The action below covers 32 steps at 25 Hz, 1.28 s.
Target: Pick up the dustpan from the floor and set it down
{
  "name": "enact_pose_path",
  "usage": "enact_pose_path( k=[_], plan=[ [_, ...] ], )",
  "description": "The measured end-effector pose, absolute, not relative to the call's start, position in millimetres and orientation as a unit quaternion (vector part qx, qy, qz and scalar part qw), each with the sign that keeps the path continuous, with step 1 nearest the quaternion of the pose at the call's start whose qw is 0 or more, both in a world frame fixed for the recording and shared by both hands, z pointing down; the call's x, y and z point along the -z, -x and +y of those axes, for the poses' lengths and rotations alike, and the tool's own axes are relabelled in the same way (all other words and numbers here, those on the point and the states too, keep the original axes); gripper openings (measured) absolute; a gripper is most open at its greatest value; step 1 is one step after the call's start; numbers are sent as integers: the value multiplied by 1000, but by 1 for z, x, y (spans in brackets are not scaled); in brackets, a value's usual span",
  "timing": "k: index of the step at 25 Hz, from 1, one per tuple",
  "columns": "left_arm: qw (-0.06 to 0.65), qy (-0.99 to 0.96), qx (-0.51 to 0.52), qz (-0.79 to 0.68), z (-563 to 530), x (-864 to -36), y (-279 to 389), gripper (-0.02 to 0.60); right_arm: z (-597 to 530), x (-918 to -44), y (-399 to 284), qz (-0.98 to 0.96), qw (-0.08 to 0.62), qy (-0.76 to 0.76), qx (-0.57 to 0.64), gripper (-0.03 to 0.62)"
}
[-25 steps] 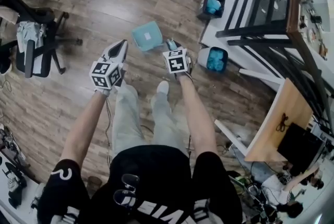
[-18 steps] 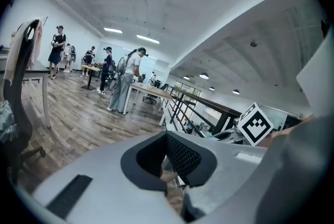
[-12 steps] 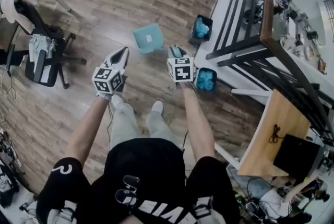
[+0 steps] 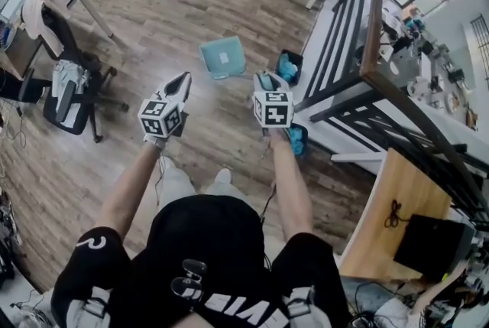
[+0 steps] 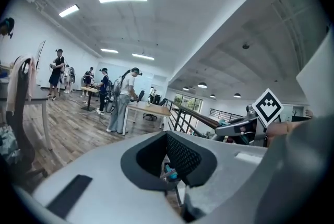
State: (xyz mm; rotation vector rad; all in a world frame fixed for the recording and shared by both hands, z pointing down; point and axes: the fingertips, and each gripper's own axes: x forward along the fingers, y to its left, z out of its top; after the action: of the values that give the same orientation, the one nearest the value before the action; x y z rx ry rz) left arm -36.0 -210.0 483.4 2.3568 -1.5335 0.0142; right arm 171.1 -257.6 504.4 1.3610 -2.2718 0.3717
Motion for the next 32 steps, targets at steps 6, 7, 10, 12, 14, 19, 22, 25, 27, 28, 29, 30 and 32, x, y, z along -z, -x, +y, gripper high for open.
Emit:
enact_pose_path(
  k=[6,7,10,12,14,19,22,25,27,28,29,30,32],
  plan=[
    [142,-827,-3,-543,-210,-469,17,-2,-256,-491,-187,-833,222,-490,-134,87],
    [138,-828,-4,-544,-208,-468,13,-2,-255,-491,-190,-833,221,-489,-133,87],
    [136,-827,-7,-545,-204,-470,7,-2,-253,-493,-197,-834,222,-489,-128,87],
    [137,-826,-9,-547,-200,-472,4,-2,-252,-496,-200,-835,222,-487,-126,88],
    [139,-825,-11,-548,-196,-474,2,-2,-248,-499,-202,-836,224,-485,-129,87],
    [149,-818,-21,-555,-191,-484,6,-2,-239,-506,-198,-837,232,-476,-141,88],
    [157,-812,-25,-562,-189,-493,11,-2,-239,-515,-198,-836,233,-476,-141,87],
    [162,-810,-30,-563,-188,-502,17,-2,-235,-521,-194,-835,237,-475,-148,89],
    [164,-811,-33,-561,-189,-506,18,-2,-237,-526,-194,-833,237,-477,-146,89],
    [165,-812,-35,-559,-190,-507,17,-2,-238,-529,-194,-833,237,-478,-147,89],
    [167,-813,-36,-557,-191,-508,17,-2,-239,-533,-195,-831,239,-479,-149,89],
    [170,-813,-37,-556,-192,-511,17,-2,-239,-536,-195,-830,241,-480,-151,89],
    [175,-813,-41,-553,-195,-516,19,-2,-241,-545,-194,-826,245,-483,-155,89]
  ],
)
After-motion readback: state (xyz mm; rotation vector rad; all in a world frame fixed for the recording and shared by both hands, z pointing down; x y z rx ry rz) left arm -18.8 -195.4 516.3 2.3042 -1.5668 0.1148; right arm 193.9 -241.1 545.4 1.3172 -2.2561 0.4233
